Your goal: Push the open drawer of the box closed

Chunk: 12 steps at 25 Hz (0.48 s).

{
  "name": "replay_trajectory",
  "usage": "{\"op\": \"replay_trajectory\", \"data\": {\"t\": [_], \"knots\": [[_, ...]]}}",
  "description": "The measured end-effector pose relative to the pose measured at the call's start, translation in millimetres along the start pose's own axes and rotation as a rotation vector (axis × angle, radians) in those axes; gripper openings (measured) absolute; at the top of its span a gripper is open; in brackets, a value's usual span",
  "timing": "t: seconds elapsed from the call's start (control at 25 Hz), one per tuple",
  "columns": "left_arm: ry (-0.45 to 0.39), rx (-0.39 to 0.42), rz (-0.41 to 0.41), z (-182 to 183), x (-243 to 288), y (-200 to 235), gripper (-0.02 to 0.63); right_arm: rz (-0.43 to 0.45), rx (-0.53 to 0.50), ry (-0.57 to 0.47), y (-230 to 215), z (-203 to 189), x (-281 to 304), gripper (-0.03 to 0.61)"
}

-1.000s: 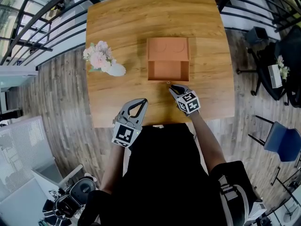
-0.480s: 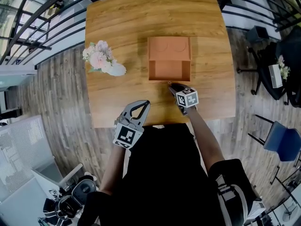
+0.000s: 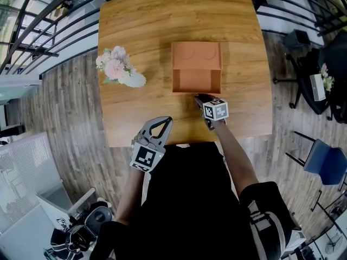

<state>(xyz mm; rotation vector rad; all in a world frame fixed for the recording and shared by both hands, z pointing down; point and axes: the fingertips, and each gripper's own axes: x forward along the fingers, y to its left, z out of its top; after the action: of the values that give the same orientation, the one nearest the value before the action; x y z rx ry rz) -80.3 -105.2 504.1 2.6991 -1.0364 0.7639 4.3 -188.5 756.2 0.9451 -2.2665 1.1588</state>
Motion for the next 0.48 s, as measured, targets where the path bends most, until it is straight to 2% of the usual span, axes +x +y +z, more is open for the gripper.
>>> {"op": "replay_trajectory", "data": {"t": [0.48], "knots": [[-0.007,-0.005,-0.011,0.8,3.3,1.6,0.021,-0.009,0.0,0.006,-0.5,2.1,2.3,0.08]]}}
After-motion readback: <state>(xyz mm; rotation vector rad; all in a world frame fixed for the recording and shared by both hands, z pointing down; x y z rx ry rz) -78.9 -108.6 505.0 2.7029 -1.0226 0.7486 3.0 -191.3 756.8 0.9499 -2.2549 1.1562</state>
